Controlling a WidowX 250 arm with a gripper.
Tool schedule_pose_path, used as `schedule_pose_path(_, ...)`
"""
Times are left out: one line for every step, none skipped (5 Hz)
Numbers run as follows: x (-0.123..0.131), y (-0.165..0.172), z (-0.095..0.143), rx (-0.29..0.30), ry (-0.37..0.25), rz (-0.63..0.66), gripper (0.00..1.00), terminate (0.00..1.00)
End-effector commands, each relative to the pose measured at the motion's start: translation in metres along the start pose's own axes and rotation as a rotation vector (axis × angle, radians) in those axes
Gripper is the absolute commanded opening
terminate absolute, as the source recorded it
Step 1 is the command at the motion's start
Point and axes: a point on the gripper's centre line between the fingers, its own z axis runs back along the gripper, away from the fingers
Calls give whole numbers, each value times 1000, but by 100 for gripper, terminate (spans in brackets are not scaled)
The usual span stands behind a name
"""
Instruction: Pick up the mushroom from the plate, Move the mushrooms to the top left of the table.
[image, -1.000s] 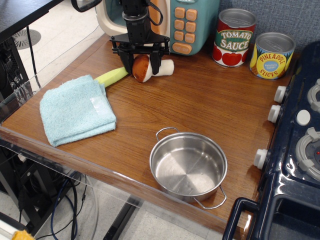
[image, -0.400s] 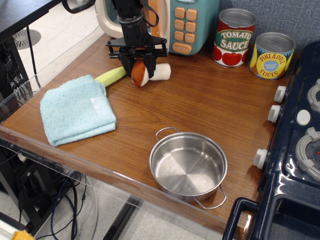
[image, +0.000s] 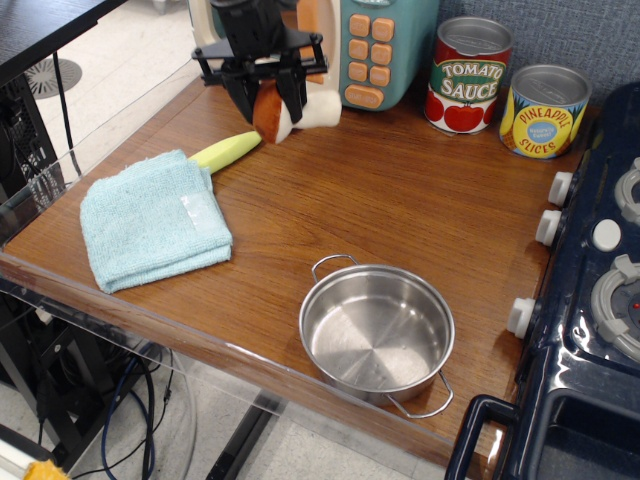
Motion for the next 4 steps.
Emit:
schedule_pose_path(-58,-38,52,-88,-60,-180,0,0)
schedule_pose_path(-98,-45,52,-100,-6,-265,0,0)
schedule_pose_path(-130,-47,37,-89,17,-357,0,0)
schedule_pose_path(-156,-56,10,-58,81,-461,0,0)
